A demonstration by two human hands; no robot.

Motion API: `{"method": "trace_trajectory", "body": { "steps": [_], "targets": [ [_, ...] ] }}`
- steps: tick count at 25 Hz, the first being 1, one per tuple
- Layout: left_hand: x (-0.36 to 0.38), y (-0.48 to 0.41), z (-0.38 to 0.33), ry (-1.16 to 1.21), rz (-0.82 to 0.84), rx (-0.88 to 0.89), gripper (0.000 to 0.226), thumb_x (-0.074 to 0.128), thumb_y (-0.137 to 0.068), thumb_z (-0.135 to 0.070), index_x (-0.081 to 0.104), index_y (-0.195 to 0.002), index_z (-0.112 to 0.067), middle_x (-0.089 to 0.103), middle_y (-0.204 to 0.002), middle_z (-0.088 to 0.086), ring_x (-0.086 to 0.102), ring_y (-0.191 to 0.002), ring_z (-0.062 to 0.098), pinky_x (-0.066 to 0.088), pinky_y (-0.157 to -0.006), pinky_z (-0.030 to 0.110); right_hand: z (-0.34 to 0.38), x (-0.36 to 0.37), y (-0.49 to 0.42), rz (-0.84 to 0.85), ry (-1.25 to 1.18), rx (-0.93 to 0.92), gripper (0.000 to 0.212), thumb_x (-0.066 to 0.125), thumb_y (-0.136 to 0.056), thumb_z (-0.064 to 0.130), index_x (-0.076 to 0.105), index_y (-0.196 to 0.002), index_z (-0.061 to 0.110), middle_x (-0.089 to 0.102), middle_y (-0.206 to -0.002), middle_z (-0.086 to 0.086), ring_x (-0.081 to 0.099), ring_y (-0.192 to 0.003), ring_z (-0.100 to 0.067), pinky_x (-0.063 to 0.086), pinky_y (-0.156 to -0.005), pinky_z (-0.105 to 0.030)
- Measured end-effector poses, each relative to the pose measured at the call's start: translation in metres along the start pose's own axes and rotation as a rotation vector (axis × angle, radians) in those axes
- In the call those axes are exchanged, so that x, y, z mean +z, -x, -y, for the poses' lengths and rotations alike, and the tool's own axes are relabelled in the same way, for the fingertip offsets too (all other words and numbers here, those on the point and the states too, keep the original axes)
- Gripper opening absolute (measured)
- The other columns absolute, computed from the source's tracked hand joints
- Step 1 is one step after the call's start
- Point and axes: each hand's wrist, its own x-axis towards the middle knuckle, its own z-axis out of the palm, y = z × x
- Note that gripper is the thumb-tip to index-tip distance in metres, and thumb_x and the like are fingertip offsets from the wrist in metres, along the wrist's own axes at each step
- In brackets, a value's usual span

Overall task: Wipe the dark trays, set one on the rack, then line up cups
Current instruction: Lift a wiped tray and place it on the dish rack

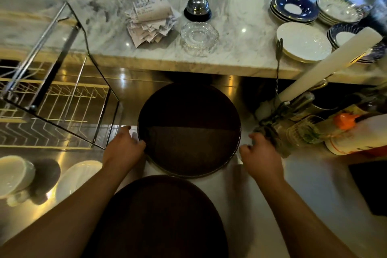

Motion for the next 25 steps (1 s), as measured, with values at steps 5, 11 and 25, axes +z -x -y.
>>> {"method": "trace_trajectory", "body": {
  "steps": [5,11,25],
  "targets": [
    [-0.006,-0.011,-0.005,0.006,0.192,-0.006,0.023,0.073,-0.083,-0.033,0.071,-0.099,-0.017,0.072,-0.093,0.007,0.064,-0.079,0.022,0.046,-0.070,0.033,0.030,0.014,-0.017,0.411,-0.463,0.349,0.030,0.053,-0.099,0.018,0.044,-0.128,0.016,0.063,-0.110,-0.020,0.070,-0.073,-0.031,0.058,-0.048,-0.034],
    [-0.007,-0.007,-0.005,0.175,0.143,-0.032,0.023,0.067,-0.078,-0.017,0.073,-0.100,-0.010,0.074,-0.084,0.009,0.071,-0.073,0.024,0.058,-0.067,0.037,0.020,0.018,-0.013,0.358,-0.572,0.349,0.029,0.053,-0.095,0.002,0.048,-0.120,0.016,0.061,-0.101,-0.020,0.061,-0.067,-0.027,0.046,-0.043,-0.029],
    [-0.038,0.130,0.028,0.203,0.026,-0.041,0.044,0.072,-0.080,-0.027,0.063,-0.120,-0.012,0.072,-0.087,0.002,0.068,-0.083,0.022,0.051,-0.076,0.039,-0.028,-0.034,0.083,0.384,-0.619,0.182,0.034,0.060,-0.092,0.002,0.046,-0.118,0.020,0.068,-0.081,-0.018,0.066,-0.055,-0.026,0.062,-0.058,-0.043]
  ]
}}
